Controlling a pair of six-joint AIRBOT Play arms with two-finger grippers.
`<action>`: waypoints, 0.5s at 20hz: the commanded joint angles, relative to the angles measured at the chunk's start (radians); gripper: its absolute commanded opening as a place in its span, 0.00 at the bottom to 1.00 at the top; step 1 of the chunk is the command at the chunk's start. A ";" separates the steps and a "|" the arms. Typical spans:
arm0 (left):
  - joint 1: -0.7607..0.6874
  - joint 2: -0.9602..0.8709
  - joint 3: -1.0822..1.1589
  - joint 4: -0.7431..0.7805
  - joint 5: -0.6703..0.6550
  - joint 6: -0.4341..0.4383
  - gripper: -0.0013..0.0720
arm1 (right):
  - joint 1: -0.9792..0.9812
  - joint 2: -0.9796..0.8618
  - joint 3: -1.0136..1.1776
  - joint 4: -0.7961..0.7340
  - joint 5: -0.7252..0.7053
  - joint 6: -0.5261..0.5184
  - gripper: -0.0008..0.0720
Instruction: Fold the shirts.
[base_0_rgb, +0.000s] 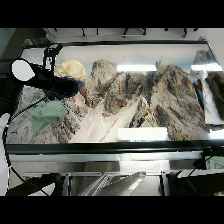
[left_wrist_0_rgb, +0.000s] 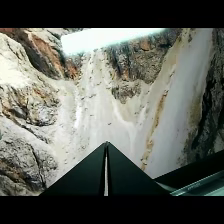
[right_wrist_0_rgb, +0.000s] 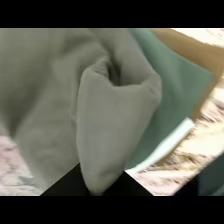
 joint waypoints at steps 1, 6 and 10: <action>-0.018 0.000 0.001 0.002 0.001 0.002 0.04 | 0.003 0.000 -0.002 -0.054 0.008 0.043 0.69; -0.025 0.000 0.001 0.001 0.001 0.003 0.04 | 0.003 0.058 0.000 -0.053 0.043 -0.032 0.98; -0.025 0.000 0.001 0.002 -0.008 0.024 0.04 | 0.034 0.190 0.000 -0.040 0.072 0.047 0.97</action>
